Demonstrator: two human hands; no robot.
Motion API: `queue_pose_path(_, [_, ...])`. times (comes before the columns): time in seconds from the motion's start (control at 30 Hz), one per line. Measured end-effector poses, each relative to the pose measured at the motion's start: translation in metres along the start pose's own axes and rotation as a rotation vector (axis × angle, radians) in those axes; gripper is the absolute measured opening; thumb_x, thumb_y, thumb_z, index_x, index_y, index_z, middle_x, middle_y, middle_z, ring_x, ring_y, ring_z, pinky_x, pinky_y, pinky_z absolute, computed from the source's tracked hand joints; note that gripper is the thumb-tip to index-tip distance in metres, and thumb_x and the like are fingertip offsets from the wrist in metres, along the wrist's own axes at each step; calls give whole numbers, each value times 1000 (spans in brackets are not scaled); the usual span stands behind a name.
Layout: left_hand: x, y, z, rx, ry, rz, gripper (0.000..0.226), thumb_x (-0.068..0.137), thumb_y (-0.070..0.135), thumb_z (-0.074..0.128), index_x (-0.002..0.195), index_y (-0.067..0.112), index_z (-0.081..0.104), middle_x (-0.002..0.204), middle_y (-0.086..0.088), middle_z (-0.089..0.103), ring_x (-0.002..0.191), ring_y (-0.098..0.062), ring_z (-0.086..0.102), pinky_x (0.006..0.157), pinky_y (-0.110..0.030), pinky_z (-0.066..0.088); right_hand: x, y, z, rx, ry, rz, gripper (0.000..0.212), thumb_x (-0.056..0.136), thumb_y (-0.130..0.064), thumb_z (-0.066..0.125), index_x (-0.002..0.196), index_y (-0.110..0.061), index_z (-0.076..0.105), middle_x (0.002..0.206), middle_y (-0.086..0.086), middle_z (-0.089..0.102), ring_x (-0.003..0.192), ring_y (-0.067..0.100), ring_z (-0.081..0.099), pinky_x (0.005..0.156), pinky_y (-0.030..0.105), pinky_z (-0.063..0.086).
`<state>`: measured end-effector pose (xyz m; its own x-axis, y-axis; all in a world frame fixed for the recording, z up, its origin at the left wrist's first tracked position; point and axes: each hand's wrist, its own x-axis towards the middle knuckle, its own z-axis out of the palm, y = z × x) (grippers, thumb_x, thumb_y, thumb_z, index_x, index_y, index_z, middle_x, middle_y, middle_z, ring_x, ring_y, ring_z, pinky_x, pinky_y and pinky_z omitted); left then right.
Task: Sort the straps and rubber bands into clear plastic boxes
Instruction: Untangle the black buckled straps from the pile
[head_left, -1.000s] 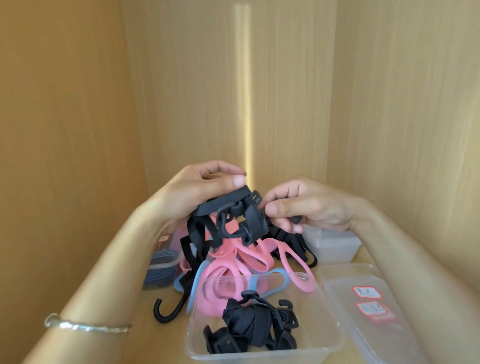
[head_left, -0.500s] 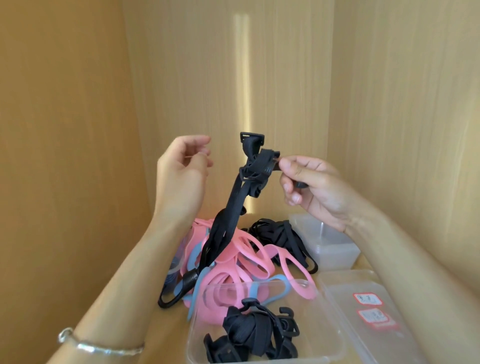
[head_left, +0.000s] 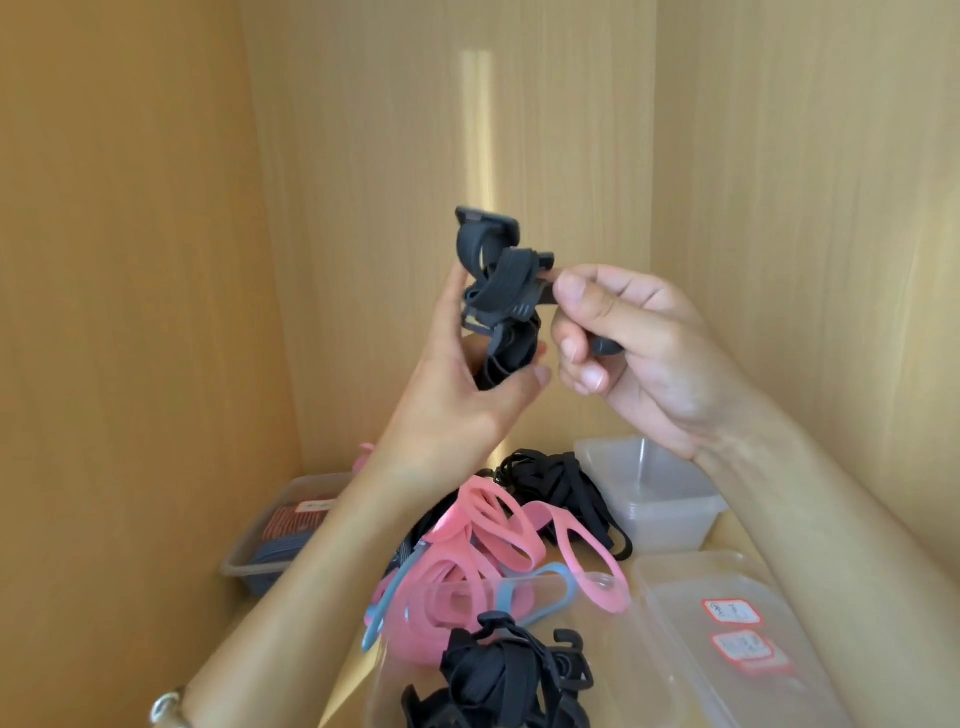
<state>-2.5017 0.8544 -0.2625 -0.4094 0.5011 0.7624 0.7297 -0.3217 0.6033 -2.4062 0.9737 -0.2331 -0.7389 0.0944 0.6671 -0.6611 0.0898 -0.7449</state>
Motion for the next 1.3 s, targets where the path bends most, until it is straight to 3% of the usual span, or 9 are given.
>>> queue_pose_path(0.13, [1,9,-5,-70,-66,-174,20,94,24,55,112,15,55,78,2,72,70,-15,69,60,-24,50,3,-2,3,23,145,-62,19,86,-26,56,92,-9,62,56,-4,54,40,7,38,45,18,33])
queue_pose_path(0.33, [-2,-1,-12,58,-278,-462,41,96,43,46,94,7,64,58,-3,63,47,-16,56,47,-22,43,10,23,-15,-160,536,26,14,97,-22,56,87,-18,65,57,-8,56,41,6,40,45,18,36])
queue_pose_path(0.53, [1,-10,-16,95,-268,-491,35,101,36,43,79,13,58,52,-2,58,44,-13,49,53,-24,41,13,51,-29,-624,644,11,18,98,-24,54,82,-29,63,65,-9,61,45,-2,51,54,18,45])
queue_pose_path(0.7, [2,-13,-19,84,-142,-495,33,98,32,49,74,11,58,48,0,53,40,-12,40,48,-23,34,9,72,-33,-1129,450,-78,19,96,-26,55,103,-18,71,68,-1,66,64,24,61,64,40,53])
queue_pose_path(0.87, [8,-20,-29,36,30,-494,18,88,32,65,87,15,61,50,1,56,38,-10,39,39,-19,32,6,74,-31,-1289,208,8,22,98,-25,51,103,-21,71,67,-3,62,63,22,56,60,33,47])
queue_pose_path(1.0, [10,-22,-40,28,84,-490,30,77,28,79,98,17,60,60,0,61,50,-13,50,51,-25,42,5,65,-25,-1264,-69,188,29,98,-17,48,73,-17,63,67,5,64,57,19,52,55,31,41])
queue_pose_path(1.07, [10,-23,-47,105,55,-457,40,70,27,83,102,23,59,72,1,56,60,-14,51,59,-29,43,5,60,-23,-1218,-152,307,36,97,-14,47,62,-19,53,57,-6,60,48,10,44,51,28,34])
queue_pose_path(1.2, [8,-19,-55,180,-66,-346,35,75,19,80,104,26,61,75,6,46,64,-13,45,57,-12,41,2,54,-25,-1005,-299,473,34,96,-12,50,62,-15,53,49,-14,55,49,11,46,59,28,37])
queue_pose_path(1.3, [8,-19,-56,324,-78,-235,18,79,19,76,91,25,64,76,6,49,59,-10,45,57,-15,38,-1,46,-24,-720,-414,544,31,94,-7,52,64,-12,55,53,-7,55,47,12,43,56,25,38])
